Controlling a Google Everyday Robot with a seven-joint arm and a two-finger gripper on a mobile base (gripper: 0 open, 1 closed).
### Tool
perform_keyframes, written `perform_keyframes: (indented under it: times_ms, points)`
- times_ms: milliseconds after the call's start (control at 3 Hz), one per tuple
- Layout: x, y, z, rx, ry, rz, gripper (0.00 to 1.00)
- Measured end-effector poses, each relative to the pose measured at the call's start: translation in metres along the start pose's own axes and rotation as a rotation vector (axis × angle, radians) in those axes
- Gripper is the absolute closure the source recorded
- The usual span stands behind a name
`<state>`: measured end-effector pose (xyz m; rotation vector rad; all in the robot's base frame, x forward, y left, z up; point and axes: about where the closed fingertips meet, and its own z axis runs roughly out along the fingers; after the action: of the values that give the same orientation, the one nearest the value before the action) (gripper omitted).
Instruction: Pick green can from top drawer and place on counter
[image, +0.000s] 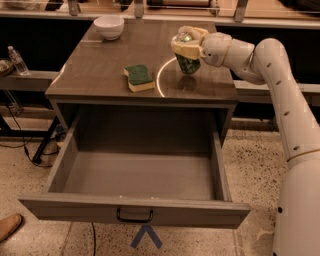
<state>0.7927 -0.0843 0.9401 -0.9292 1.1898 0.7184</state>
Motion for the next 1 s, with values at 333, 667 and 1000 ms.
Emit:
perform_keyframes:
  times_ms: [333, 667, 1000]
  points:
    - [0.012, -0.003, -0.014, -0.012, -0.028, 0.048, 0.66]
    - [0.019, -0.005, -0.025, -0.003, -0.031, 0.066, 0.43]
    - [0.018, -0.005, -0.026, -0.001, -0.03, 0.066, 0.19]
